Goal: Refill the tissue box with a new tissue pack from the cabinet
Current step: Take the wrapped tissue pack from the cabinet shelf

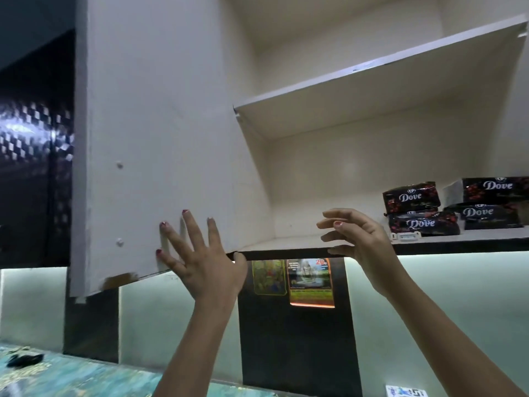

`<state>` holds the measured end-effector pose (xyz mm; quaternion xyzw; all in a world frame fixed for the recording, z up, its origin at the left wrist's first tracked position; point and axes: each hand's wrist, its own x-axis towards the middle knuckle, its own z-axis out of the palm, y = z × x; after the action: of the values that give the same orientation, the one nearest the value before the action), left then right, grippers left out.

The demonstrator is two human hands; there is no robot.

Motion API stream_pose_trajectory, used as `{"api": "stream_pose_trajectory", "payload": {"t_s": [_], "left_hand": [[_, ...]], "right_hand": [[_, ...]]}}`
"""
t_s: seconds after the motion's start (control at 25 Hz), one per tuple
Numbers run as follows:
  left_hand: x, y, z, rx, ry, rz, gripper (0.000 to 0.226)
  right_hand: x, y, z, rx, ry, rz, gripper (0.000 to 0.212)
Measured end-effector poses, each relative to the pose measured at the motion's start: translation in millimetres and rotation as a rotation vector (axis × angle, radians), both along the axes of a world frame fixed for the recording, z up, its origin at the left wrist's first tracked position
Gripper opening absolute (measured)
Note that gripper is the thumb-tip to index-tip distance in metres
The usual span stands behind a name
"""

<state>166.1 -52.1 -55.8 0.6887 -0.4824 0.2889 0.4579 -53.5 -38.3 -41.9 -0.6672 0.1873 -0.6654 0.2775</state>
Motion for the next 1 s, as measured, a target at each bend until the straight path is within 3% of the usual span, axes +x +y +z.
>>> {"api": "stream_pose_trajectory", "payload": {"t_s": [0.24, 0.6, 0.76, 0.84, 1.0], "left_hand": [[49.9, -41.5, 13.9, 0.106, 0.083, 0.09, 0.077], [54.2, -66.9, 11.4, -0.03, 0.051, 0.047, 0.072], [34.6, -70.5, 26.6, -0.195, 0.023, -0.219, 0.057], [10.3, -74.5, 29.8, -0.285, -0.055, -0.434, 0.056], [-55.1, -90.2, 27.0, -0.332, -0.014, -0.867, 0.046]], "right_hand": [[32.6, -38.2, 19.3, 0.005, -0.048, 0.016, 0.019], [60.4, -89.4, 15.1, -0.053, 0.023, 0.014, 0.021], [39.8, -93.0, 16.4, -0.101, 0.097, -0.149, 0.02], [17.3, -90.1, 21.1, -0.166, 0.177, -0.389, 0.017], [-37.3, -81.0, 29.3, -0.241, 0.248, -0.824, 0.013]]}}
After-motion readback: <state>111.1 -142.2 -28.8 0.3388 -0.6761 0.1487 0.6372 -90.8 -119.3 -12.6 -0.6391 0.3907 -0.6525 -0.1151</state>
